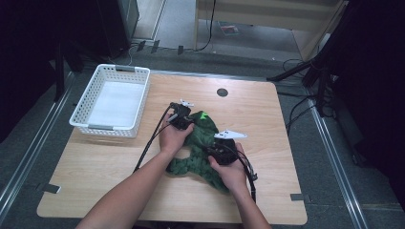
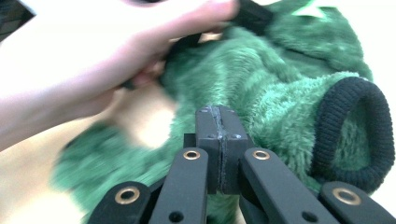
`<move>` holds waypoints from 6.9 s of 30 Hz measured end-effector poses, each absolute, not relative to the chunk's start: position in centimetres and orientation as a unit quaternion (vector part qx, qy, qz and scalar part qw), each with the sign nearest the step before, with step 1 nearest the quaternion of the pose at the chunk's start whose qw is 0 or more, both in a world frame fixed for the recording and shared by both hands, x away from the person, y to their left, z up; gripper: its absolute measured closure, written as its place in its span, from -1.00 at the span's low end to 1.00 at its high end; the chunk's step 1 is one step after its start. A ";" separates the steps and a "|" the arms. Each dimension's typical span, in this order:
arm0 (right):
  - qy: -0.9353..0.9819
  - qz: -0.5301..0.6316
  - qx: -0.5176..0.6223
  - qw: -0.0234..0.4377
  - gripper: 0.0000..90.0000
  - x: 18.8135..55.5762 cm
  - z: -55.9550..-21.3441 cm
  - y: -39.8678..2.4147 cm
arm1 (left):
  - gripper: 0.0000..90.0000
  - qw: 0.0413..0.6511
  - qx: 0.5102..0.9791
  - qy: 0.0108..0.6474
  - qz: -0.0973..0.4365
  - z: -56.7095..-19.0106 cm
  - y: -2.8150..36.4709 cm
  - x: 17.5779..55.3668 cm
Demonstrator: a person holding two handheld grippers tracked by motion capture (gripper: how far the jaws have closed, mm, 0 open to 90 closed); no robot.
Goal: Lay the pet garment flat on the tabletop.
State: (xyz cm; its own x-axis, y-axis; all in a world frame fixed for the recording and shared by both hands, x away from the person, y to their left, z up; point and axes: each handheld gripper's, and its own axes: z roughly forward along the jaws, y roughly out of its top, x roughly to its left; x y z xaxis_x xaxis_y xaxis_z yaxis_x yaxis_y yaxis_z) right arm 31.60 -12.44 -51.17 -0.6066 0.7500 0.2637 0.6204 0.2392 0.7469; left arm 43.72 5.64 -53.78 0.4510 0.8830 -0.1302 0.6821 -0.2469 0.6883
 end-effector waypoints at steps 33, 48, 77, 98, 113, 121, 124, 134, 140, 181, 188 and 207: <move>0.784 0.324 0.507 0.155 0.47 43.9 -53.0 -8.8 | 0.29 0.381 0.821 0.405 0.131 -54.0 9.2 36.9; 0.737 0.435 0.495 0.154 0.23 41.6 -50.3 -13.3 | 0.14 0.445 0.767 0.442 0.132 -52.6 11.5 36.8; 0.769 0.411 0.478 0.107 0.86 33.0 -52.4 -17.0 | 0.72 0.367 0.808 0.435 0.155 -54.4 10.2 35.2; 0.774 0.389 0.473 0.159 0.58 34.5 -50.2 -12.4 | 0.57 0.401 0.805 0.414 0.138 -53.0 9.4 35.5; 0.784 0.346 0.494 0.146 0.59 40.2 -53.6 -10.7 | 0.69 0.377 0.786 0.467 0.147 -54.5 11.2 37.3; 0.758 0.414 0.494 0.095 0.22 39.6 -51.6 -11.9 | 0.17 0.400 0.768 0.468 0.175 -53.5 12.4 37.0; 0.760 0.433 0.472 0.106 0.22 37.2 -50.5 -13.0 | 0.01 0.423 0.756 0.464 0.182 -52.8 12.9 35.2; 0.777 0.403 0.477 0.080 0.24 33.8 -53.1 -14.2 | 0.09 0.416 0.805 0.405 0.118 -53.6 8.8 32.2; 0.792 0.383 0.462 0.113 0.54 33.5 -54.2 -12.9 | 0.26 0.391 0.803 0.427 0.140 -54.4 7.8 32.4; 0.796 0.384 0.448 0.133 0.41 26.8 -54.2 -17.6 | 0.29 0.432 0.810 0.389 0.078 -54.9 14.7 27.4; 0.795 0.379 0.442 0.172 0.54 27.0 -54.6 -17.7 | 0.30 0.434 0.818 0.366 0.085 -55.1 14.3 26.7; 0.733 0.436 0.481 0.201 -0.16 26.4 -54.0 -19.9 | 0.01 0.473 0.789 0.372 0.122 -54.9 15.7 24.7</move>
State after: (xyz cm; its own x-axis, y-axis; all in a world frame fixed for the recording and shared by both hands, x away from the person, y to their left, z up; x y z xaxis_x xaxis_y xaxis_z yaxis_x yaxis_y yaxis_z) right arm 26.42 -19.94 -53.99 -0.4559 0.8812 0.1246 0.5304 0.1566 0.8331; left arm 24.75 15.72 -54.94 0.6933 0.7028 -0.1593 0.4712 -0.2749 0.8381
